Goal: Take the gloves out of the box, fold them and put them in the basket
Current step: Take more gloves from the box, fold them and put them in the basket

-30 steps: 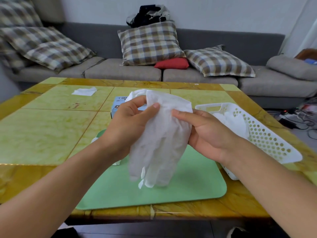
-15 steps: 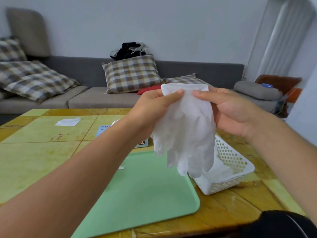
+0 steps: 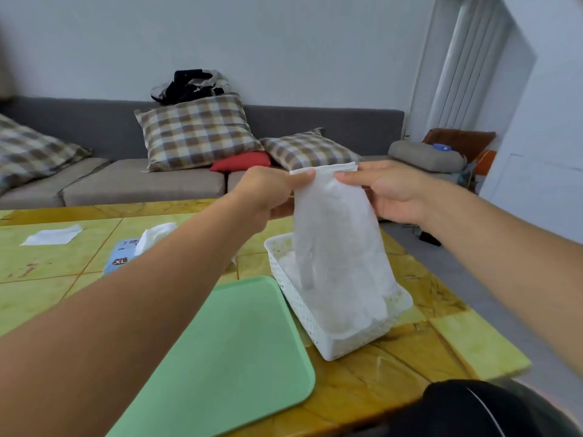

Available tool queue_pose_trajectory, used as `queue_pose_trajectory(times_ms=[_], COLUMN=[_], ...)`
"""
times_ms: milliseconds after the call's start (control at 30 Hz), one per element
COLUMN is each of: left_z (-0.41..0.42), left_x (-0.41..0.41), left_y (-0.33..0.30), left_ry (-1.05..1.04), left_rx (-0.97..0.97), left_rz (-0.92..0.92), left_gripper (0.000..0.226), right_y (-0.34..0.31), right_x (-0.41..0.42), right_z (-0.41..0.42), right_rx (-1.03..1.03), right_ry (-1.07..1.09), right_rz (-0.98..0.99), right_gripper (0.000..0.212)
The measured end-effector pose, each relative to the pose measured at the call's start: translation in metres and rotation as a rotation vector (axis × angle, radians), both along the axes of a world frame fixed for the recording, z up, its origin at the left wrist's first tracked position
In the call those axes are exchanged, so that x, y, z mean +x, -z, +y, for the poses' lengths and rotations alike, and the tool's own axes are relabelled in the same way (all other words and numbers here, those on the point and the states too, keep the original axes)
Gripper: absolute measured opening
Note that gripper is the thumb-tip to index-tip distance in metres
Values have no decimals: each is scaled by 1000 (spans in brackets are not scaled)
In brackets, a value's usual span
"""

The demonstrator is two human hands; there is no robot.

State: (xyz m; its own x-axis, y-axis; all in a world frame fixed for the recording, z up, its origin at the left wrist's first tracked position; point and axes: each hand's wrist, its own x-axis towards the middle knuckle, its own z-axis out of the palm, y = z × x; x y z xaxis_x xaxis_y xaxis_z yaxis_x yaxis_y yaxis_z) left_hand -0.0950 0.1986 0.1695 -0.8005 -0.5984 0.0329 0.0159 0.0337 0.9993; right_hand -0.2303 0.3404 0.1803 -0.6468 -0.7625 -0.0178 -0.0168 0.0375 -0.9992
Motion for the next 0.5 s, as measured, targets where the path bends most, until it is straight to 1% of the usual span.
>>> queue_pose_trajectory(times_ms=[67,133,167,233,267,333,400,500], left_z=[-13,-25,-30,-35,-36,-35,-34,-23], left_x=[-12,-20,-24,-31,-33,-34,-36,-31], left_y=[-3,-13,-14,-10,-3,25,62,108], left_ry=[-72,-92,-86,-63,-46,-4,44,155], left_rx=[-135,-310,-395,-541,-601,-699,-774,-912], left_rz=[64,147,177,181,171,129,54,-66], left_gripper=[43,50,47,28,22,17,12,20], right_y=[-3,-12,-15,-14,-6,26,64,110], right_x=[-14,-28,-34,-46,-49,-53,-57,-54], right_z=[-14,-23,-25,-25,-23,-17,-7,14], right_rx=[-44,-136,-176,-217,-213,-144,-9,157], right_ry=[12,15,12,14,20,12,-34,-138], right_rz=[82,177,233,330,367,427,490,596], right_gripper=[32,18,14,15,16,17,18,15])
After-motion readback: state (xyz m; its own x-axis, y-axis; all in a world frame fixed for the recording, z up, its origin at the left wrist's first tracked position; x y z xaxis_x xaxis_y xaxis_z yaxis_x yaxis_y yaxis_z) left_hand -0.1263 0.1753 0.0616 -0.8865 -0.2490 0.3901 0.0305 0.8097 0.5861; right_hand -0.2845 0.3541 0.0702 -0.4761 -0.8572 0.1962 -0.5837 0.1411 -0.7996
